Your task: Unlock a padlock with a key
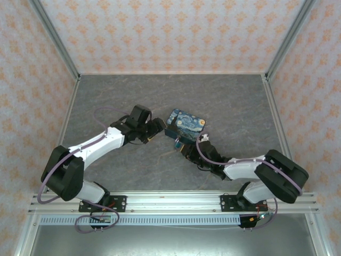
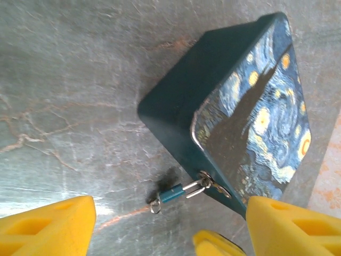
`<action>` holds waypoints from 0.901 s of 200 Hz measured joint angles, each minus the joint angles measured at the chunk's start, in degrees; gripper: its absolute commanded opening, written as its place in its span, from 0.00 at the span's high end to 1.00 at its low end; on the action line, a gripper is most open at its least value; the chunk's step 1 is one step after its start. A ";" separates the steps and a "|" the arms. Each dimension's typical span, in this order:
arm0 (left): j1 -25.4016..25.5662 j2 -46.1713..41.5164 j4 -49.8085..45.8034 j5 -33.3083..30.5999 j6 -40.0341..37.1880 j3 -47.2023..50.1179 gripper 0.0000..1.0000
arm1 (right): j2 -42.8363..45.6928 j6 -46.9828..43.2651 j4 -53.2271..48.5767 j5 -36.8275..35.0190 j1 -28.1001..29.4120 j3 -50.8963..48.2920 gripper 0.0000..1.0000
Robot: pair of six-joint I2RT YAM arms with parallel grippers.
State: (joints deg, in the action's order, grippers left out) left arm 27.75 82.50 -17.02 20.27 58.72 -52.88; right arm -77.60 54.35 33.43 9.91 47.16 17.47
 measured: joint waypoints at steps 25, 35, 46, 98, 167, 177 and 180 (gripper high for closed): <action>-1.81 0.50 -1.03 0.02 -2.71 -1.75 0.22 | 6.25 -2.40 -4.96 -0.94 -0.94 -0.02 0.54; -2.43 1.14 -1.38 0.04 -3.89 -3.04 0.22 | 8.31 -3.61 -6.25 -0.72 -1.86 0.00 0.49; -2.86 2.27 -1.53 0.15 -5.44 -4.59 0.22 | 10.56 -4.33 -7.34 -0.02 -3.48 -0.04 0.42; -3.17 11.96 -2.43 1.42 -12.48 -13.27 0.24 | 14.99 -7.85 -6.73 6.99 -9.49 -0.24 0.16; -3.65 24.06 -3.10 6.47 -17.44 -19.74 0.28 | 3.72 -6.86 0.11 12.28 -9.66 0.63 0.12; -3.82 24.06 -3.17 6.78 -17.94 -19.74 0.28 | 2.89 -6.97 0.11 12.63 -10.03 1.18 0.12; -3.82 24.06 -3.15 6.86 -18.05 -19.71 0.28 | 2.71 -7.06 0.13 12.68 -10.19 1.33 0.12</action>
State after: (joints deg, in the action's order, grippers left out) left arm 23.92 106.56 -20.16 27.14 40.66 -72.60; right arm -74.89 47.29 33.56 22.59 36.97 18.81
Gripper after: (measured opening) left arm 0.723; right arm 0.875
